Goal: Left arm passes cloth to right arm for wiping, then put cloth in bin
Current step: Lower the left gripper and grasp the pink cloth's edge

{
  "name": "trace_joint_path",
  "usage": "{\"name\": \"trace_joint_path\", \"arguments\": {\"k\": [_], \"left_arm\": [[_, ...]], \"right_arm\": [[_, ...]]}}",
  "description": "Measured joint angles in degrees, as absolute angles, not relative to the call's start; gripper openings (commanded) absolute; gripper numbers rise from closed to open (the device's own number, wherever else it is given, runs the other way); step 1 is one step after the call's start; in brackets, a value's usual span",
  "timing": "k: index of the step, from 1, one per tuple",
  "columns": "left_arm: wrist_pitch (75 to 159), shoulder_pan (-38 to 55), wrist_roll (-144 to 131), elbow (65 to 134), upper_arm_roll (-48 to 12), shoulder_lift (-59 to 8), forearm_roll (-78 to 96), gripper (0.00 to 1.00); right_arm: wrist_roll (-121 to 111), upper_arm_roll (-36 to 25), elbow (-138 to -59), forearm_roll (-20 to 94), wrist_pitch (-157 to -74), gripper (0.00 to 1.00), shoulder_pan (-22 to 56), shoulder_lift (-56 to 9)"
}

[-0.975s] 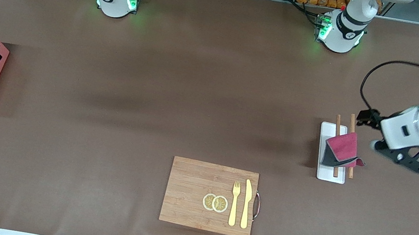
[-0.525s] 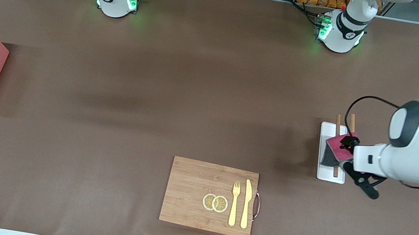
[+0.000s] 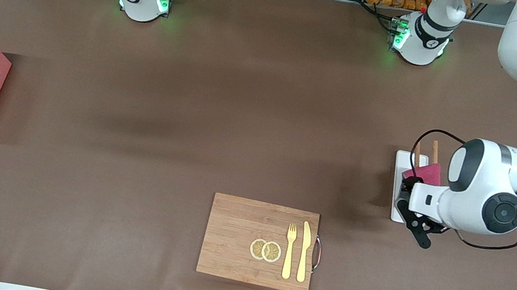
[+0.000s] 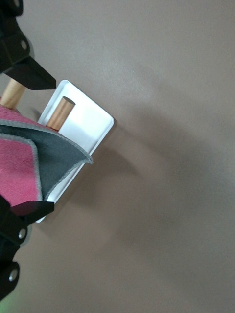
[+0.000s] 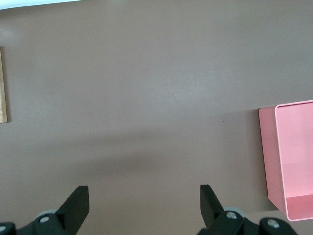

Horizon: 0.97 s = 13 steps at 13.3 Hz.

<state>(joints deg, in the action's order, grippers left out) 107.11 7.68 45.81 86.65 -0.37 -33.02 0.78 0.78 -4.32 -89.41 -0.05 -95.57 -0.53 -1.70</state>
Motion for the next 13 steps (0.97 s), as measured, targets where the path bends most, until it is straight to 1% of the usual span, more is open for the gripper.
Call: {"name": "trace_joint_path", "arguments": {"k": [5,13], "left_arm": [[107.36,7.57,46.28,86.63,-0.31,-34.69,0.46,1.00],[106.18,6.14,48.61,87.69,0.11,-35.04,-0.59,1.00]], "right_arm": [[0.78,-4.31,-89.41,0.05,-95.56,1.00,-0.53,-1.71],[0.78,-4.31,-89.40,0.06,-95.56,1.00,-0.53,-1.73]]}}
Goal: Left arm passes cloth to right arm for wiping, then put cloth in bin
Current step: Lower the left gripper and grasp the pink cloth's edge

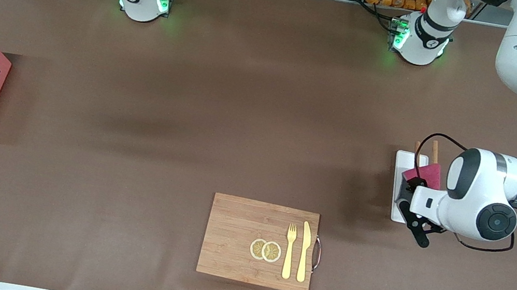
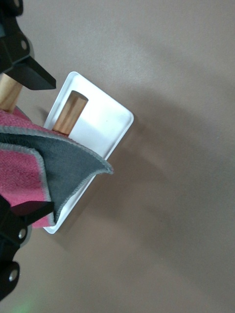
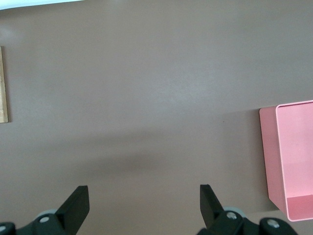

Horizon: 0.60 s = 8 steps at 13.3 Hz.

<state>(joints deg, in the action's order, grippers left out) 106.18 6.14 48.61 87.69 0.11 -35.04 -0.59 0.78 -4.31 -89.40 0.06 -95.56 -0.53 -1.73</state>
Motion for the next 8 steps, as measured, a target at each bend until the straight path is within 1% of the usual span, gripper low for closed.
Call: {"name": "trace_joint_path", "arguments": {"k": [2,3,4,6,7,8], "left_arm": [[105.20,6.10,48.64,88.05,0.10,-35.08,-0.59,1.00],[104.95,6.11,48.64,88.21,0.10,-35.08,-0.59,0.95],[104.81,6.11,48.64,88.34,0.09,-35.08,-0.59,0.74],[104.70,6.11,48.63,88.40,0.09,-35.08,-0.59,0.09],[104.60,6.11,48.55,88.41,0.09,-35.08,-0.59,0.00],[104.36,6.11,48.27,88.39,0.09,-35.08,-0.59,0.00]], "right_arm": [[0.78,-4.31,-89.40,0.06,-95.56,1.00,-0.53,-1.84],[0.78,-4.31,-89.40,0.06,-95.56,1.00,-0.53,-1.98],[0.78,-4.31,-89.41,0.06,-95.56,1.00,-0.53,-2.12],[0.80,-4.31,-89.41,0.06,-95.56,1.00,-0.53,-2.25],[0.80,-4.31,-89.41,0.06,-95.56,1.00,-0.53,-2.26],[0.80,-4.31,-89.40,0.06,-95.56,1.00,-0.53,-2.26]]}}
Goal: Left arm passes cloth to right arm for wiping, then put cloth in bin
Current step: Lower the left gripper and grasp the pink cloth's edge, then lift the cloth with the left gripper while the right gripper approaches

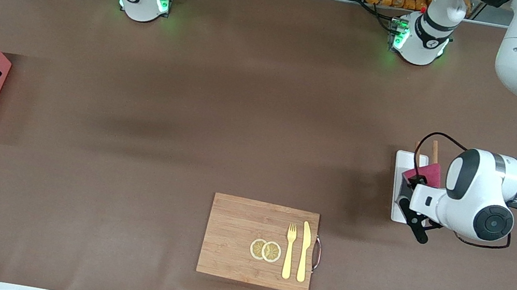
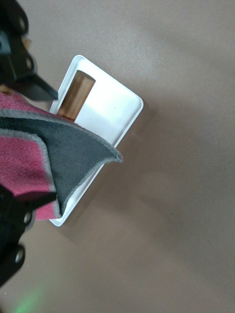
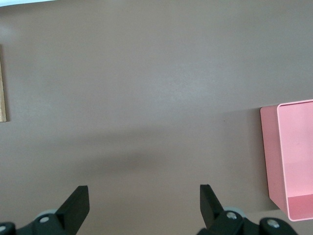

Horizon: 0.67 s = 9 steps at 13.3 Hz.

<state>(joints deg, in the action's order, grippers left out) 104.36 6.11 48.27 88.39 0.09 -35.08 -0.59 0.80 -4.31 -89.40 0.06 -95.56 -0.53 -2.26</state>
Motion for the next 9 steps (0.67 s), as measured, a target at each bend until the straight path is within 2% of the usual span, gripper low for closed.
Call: {"name": "trace_joint_path", "arguments": {"k": [9], "left_arm": [[102.68,6.05,46.76,86.89,0.29,-33.28,-0.60,0.00]], "right_arm": [[0.81,-4.32,-89.40,0.06,-95.64,1.00,-0.54,-2.77]]}}
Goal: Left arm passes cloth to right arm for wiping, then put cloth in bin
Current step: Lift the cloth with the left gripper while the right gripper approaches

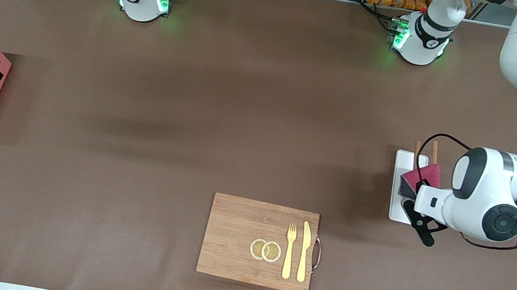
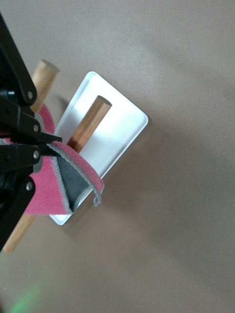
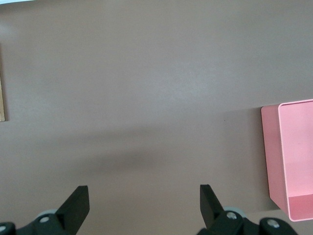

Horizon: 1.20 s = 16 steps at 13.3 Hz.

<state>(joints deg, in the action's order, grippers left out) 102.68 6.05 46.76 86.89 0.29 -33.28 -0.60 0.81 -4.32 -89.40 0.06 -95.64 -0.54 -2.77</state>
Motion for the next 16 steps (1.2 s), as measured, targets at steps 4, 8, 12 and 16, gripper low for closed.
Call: {"name": "trace_joint_path", "arguments": {"k": [4,8,12,16], "left_arm": [[99.14,6.06,42.00,86.52,0.28,-30.02,-0.60,0.00],[92.76,5.84,32.56,85.89,0.31,-24.19,-0.59,0.00],[90.68,4.76,25.89,85.69,0.28,-16.40,1.21,0.00],[89.30,5.23,16.43,86.06,-4.61,-13.71,9.51,0.00]], "right_arm": [[0.83,-4.35,-89.40,1.07,-95.64,1.00,-1.14,-2.78],[0.83,-4.35,-89.38,1.48,-95.57,1.00,-1.24,-2.83],[0.79,-4.33,-89.36,1.52,-95.54,1.00,-1.38,-2.87],[1.28,-4.20,-89.38,1.58,-95.11,1.00,-1.33,-2.96]]}}
